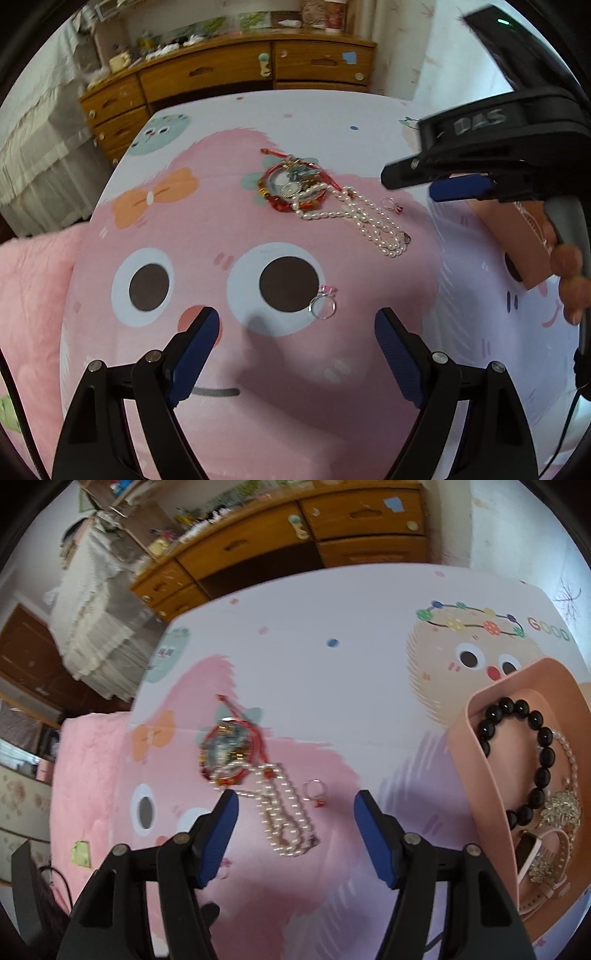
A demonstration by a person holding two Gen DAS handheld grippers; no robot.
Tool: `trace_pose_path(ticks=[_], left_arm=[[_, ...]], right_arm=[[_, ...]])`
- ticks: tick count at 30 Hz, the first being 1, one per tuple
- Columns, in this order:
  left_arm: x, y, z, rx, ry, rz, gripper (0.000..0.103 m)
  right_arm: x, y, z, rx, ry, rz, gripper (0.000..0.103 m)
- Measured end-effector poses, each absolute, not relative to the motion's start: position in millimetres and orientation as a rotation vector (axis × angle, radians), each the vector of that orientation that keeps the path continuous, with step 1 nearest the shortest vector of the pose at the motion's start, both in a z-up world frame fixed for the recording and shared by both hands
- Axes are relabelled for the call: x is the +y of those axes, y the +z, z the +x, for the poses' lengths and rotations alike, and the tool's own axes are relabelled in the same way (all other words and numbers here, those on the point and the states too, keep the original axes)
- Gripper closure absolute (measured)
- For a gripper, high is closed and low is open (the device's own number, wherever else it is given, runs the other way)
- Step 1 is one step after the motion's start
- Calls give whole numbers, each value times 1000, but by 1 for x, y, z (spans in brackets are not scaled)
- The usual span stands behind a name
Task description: Organize jewelry
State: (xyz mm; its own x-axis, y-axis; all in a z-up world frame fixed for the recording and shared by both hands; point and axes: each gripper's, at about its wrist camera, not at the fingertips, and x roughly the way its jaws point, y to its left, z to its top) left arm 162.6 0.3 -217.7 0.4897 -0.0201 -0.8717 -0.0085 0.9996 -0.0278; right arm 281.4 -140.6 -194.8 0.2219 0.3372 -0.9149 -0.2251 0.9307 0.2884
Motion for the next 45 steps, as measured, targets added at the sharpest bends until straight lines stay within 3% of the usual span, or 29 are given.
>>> trace_pose_path(ticks=[3,9,13,17,21,23,30,45], left_arm=[[-7,-218,164,1037,-29,-15,19],[-11,-224,168,1040,-33,-37,40],[-14,-228,172,1045,-42,-21,48],[-17,-230,175,1057,-59,-9,68],[-16,-232,178,1055,-59,-16,79],[-14,-232,177,1049,-54,-24,90],[-9,-232,180,1047,-61,-62,90],[-14,-221,175,1019,-51,-81,91]], right_arm=[[-136,-203,283,1324,367,42,64],[-127,-208,283,1331,382,-50,78],[-121,-210,282,1348,379,-105,82],[-119,-212,283,1354,389,-129,83],[-117,-212,285,1348,399,-158,85],[-116,-212,286,1346,406,-166,87],[-112,-213,288,1338,431,-208,95],[-125,-210,286,1345,480,-163,96]])
